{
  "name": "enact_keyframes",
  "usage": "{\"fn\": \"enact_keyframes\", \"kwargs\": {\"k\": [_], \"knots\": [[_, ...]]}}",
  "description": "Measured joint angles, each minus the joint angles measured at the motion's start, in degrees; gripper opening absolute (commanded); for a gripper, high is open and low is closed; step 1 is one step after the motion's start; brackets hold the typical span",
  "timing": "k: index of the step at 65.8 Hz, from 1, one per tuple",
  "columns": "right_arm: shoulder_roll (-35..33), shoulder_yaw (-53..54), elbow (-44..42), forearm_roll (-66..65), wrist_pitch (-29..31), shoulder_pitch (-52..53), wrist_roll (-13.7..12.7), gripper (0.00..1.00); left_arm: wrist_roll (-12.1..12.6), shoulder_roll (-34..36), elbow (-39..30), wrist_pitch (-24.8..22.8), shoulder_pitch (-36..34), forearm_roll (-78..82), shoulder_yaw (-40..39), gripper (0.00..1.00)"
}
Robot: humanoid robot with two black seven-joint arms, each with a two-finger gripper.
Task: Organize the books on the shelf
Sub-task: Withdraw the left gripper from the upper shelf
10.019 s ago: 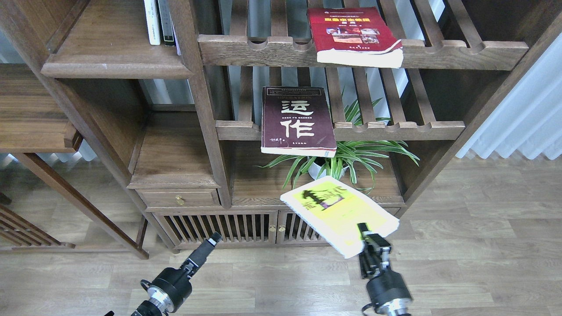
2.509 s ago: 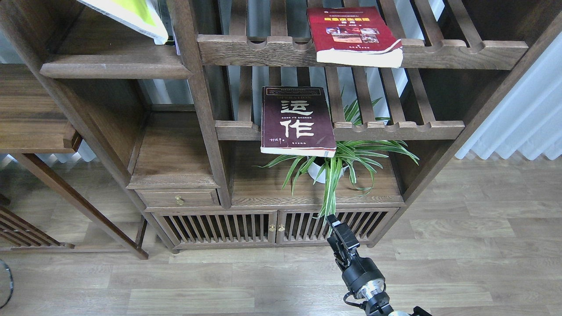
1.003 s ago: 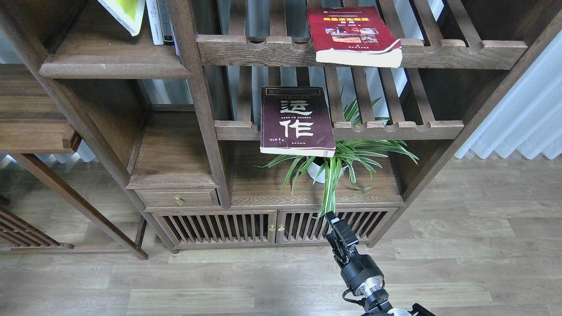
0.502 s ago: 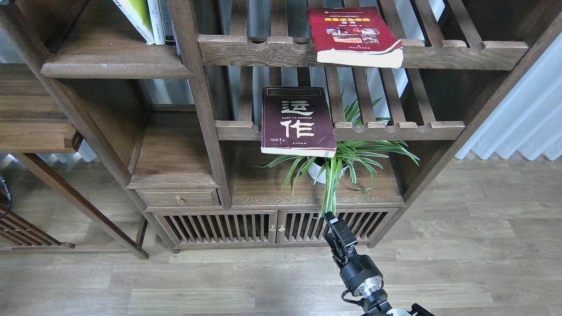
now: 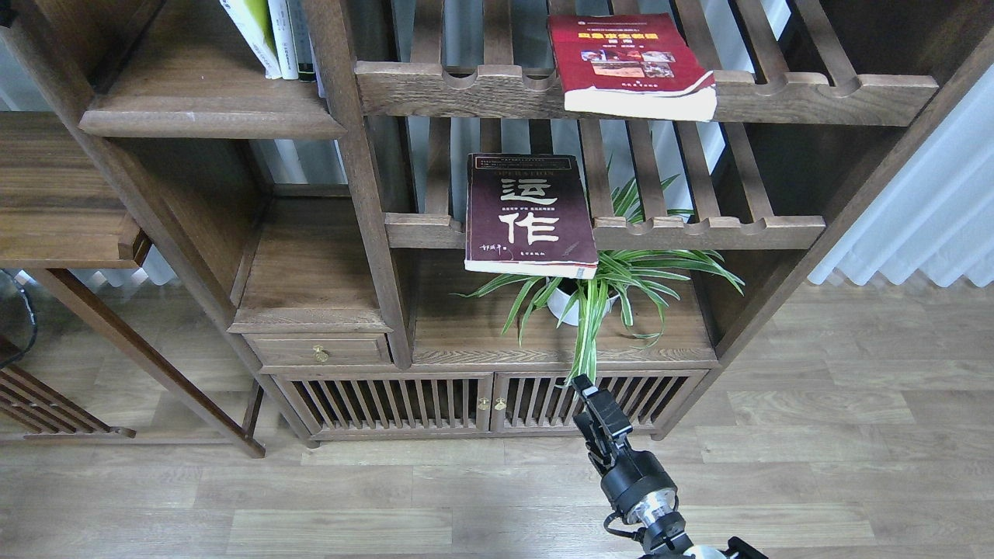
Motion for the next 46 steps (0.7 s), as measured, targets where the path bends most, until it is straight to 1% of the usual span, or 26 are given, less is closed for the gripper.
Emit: {"fn": "enact_keyframes", "kwargs": {"k": [1,5,6,7,8,10,11,13,21,26,31,34,41,46], "knots": [[0.0,-0.01,0.0,0.0,0.0,0.01,0.0,0.99,0.0,-0.15,0.12,0.0,-0.13,-0.01,0.0,0.14],[0.0,-0.05,0.0,0.0,0.0,0.03,0.0,0.99,-0.06,-0.88,0.38,0.0,-0.47,-0.04,0.0,0.15],[0.0,-0.05,0.0,0.0,0.0,0.03,0.0,0.99,-0.08,-1.15,0.39,0.0,-0.55,-0.07,-0.01,0.2],[0.0,-0.06,0.0,0.0,0.0,0.04,0.0,0.99,-0.13,-1.63,0.39,0.0,-0.65,-0.11,-0.02,0.21],[0.0,-0.06,0.0,0.0,0.0,0.05,0.0,0.99,-0.13,-1.69,0.39,0.0,-0.66,-0.12,-0.02,0.25],[0.0,-0.06,0.0,0.0,0.0,0.04,0.0,0.99,-0.14,-1.79,0.35,0.0,-0.67,-0.13,-0.03,0.29],[-0.01,-0.06,0.0,0.0,0.0,0.04,0.0,0.99,-0.14,-1.87,0.28,0.0,-0.68,-0.13,-0.04,0.34],[-0.01,-0.06,0.0,0.0,0.0,0.04,0.0,0.99,-0.14,-2.01,0.13,0.0,-0.69,-0.13,-0.05,0.39],[0.0,0.0,0.0,0.0,0.0,-0.01,0.0,0.99,-0.14,-2.36,-0.96,0.0,-0.77,-0.13,-0.04,0.42],[0.0,0.01,0.0,0.0,0.0,-0.03,0.0,0.99,-0.14,-2.36,-1.98,0.0,-0.83,-0.13,-0.07,0.49],[-0.01,0.02,0.0,-0.01,0.0,-0.04,0.0,0.99,-0.15,-2.26,-3.08,0.0,-0.86,-0.13,-0.32,0.61],[0.0,0.03,0.0,-0.01,0.0,-0.04,0.0,0.99,-0.15,-2.17,-3.77,0.0,-0.86,-0.13,-0.46,0.64],[0.0,0.02,0.0,-0.01,0.0,-0.04,0.0,0.99,-0.16,-1.7,-5.79,0.0,-0.86,-0.13,-0.9,0.73],[-0.01,0.02,0.0,-0.01,0.0,-0.04,0.0,0.99,-0.17,-1.01,-7.79,0.0,-0.67,-0.19,-1.58,0.76]]}}
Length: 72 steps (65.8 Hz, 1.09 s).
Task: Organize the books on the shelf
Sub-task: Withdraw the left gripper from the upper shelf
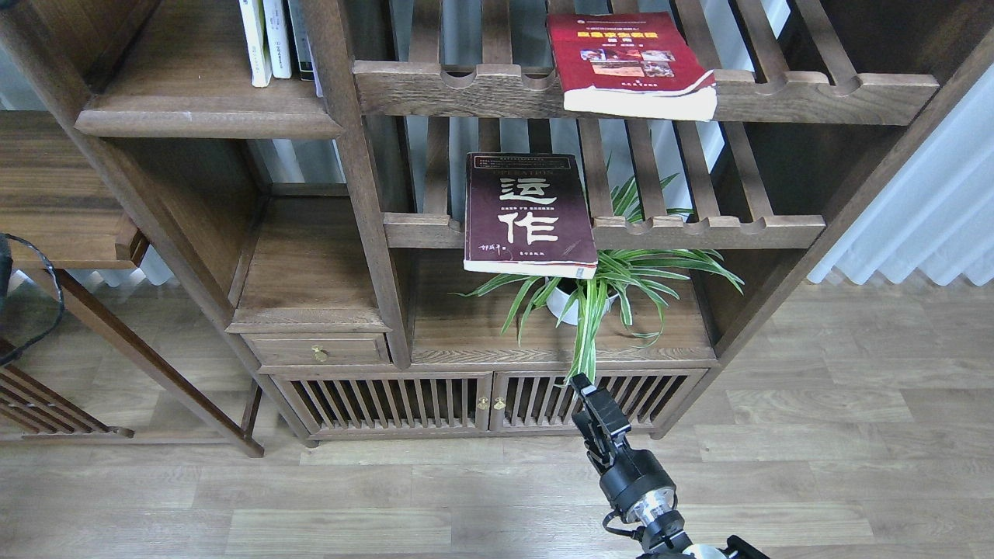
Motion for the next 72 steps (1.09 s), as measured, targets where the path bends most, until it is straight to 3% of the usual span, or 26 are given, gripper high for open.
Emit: {"fn": "enact_keyframes", "kwargs": {"k": [7,25,42,48,59,72], "knots": [[0.0,0.0,0.0,0.0,0.0,-0.02,0.0,0.99,-0.01,0.98,-2.05,-0.01,0.35,-0.11,-1.0,0.82],[0.0,0.96,1.26,0.15,0.0,-0.08,0.15,0.99,-0.01,8.68,-9.32,0.0,6.17,-4.74,-2.12,0.83],[0.0,1.45,4.49,0.17,0.0,-0.02,0.18,0.99,-0.01,11.26,-21.15,0.0,17.16,-9.52,-7.1,0.9],[0.01,1.46,5.47,0.17,0.0,-0.02,0.15,0.99,-0.01,11.3,-25.01,0.0,20.91,-9.7,-9.5,0.99],[0.0,1.48,7.8,0.17,0.0,0.35,-0.09,0.99,-0.01,10.98,-35.02,0.0,30.21,-11.56,-16.25,1.0],[0.0,1.66,9.0,0.12,0.0,1.34,-0.07,0.99,0.01,10.36,-38.26,0.0,38.74,-20.54,-19.35,1.0]]}}
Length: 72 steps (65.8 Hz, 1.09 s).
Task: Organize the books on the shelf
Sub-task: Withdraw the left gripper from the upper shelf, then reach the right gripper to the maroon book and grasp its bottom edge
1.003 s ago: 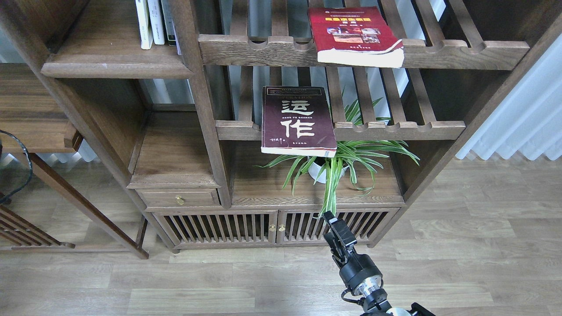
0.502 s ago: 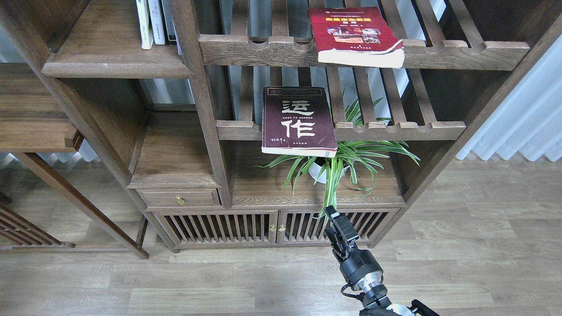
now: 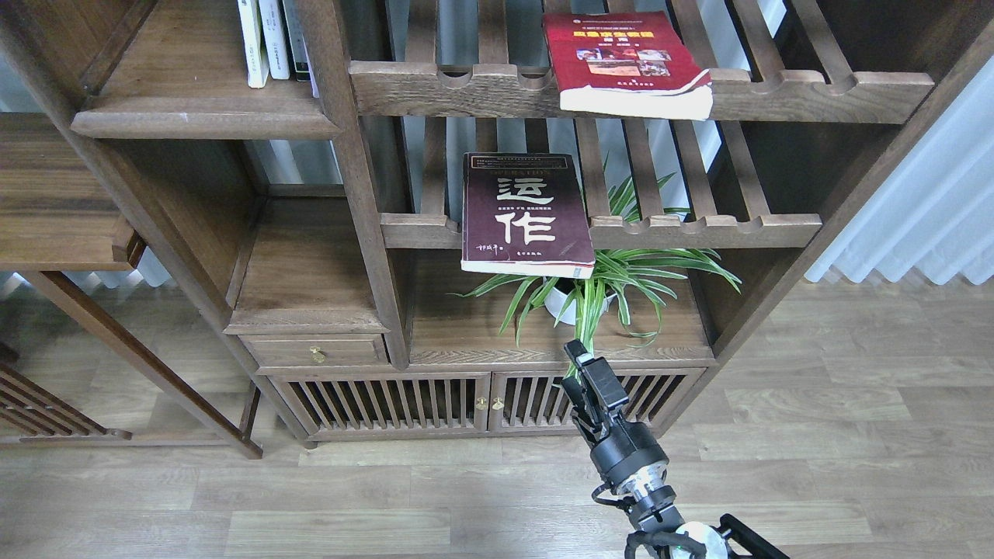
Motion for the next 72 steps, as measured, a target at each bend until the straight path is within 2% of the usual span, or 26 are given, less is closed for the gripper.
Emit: {"fn": "enact_keyframes", "kwargs": {"k": [11,20,34,39,45,50,57,72], "knots": [[0.0,-0.21,0.23,-0.02,0.0,0.54,-0.01,0.99,0.0,-0.16,-0.44,0.0,4.67,-5.56,-0.38,0.98],[0.0,-0.29,0.39,-0.02,0.0,0.85,0.14,0.99,0.0,-0.48,-0.72,0.0,5.95,-12.11,-0.57,0.98],[0.0,-0.81,0.42,-0.1,0.0,1.48,0.6,0.99,0.0,-7.37,-0.2,0.0,10.18,-18.93,-0.57,0.97],[0.0,-0.98,0.42,-0.47,0.0,1.57,0.61,0.99,0.0,-7.72,-0.02,0.0,11.49,-19.03,-0.62,0.88],[0.01,-1.21,0.36,-1.15,0.0,1.91,0.58,0.99,0.0,-8.13,0.03,0.0,12.22,-19.08,-0.14,0.87],[0.01,-1.24,0.4,-1.58,0.0,2.57,0.56,0.99,0.0,-8.73,0.02,0.0,12.12,-19.13,0.07,0.88],[0.01,-1.11,0.78,-1.75,0.0,3.4,0.56,0.99,0.0,-10.5,0.02,0.0,11.89,-19.14,0.08,0.99],[0.0,-1.25,0.93,-1.78,0.0,3.58,0.6,0.99,0.0,-12.46,0.66,0.0,14.48,-19.06,-0.5,1.0]]}}
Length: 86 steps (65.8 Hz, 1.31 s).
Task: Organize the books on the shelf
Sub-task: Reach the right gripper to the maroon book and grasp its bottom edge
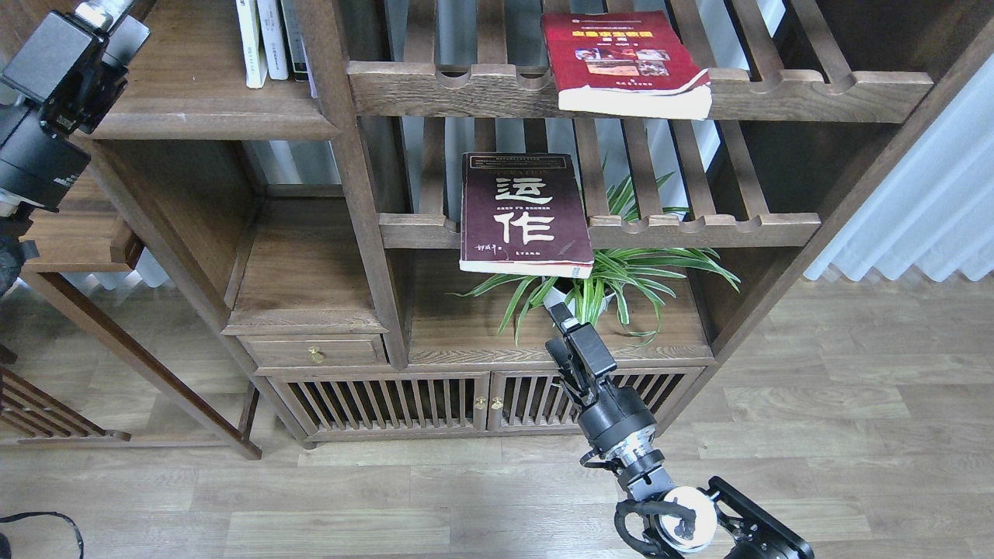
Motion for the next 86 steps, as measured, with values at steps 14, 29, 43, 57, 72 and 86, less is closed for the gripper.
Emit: {"fn": "enact_keyframes", "kwargs": {"k": [14,29,43,57,72,86], "knots": [[0.0,0.59,0.02,0.41,0.0,2.9,0.53,0.99,-0.01,-5.42,0.19,0.0,6.63,-0.1,2.19,1.0],[0.0,0.38,-0.47,0.54,0.0,4.9,1.69,0.99,-0.01,-6.26,0.07,0.0,13.08,-0.6,6.03,1.0],[0.0,0.22,-2.24,2.2,0.0,7.97,1.78,0.99,-0.01,-6.08,-0.35,0.0,17.84,-3.96,5.62,1.0],[0.0,-1.7,-3.78,5.43,-0.14,11.41,1.79,0.99,-0.01,-5.9,-0.6,0.0,23.29,-4.64,5.23,1.0],[0.0,-4.06,-7.74,6.32,-3.34,12.27,1.7,0.99,0.0,-5.7,-0.44,0.0,30.66,-4.59,5.05,1.0],[0.0,-5.91,-9.0,6.34,-5.03,12.39,1.59,0.99,0.0,-4.61,-0.39,0.0,34.16,-4.56,4.19,1.0]]}}
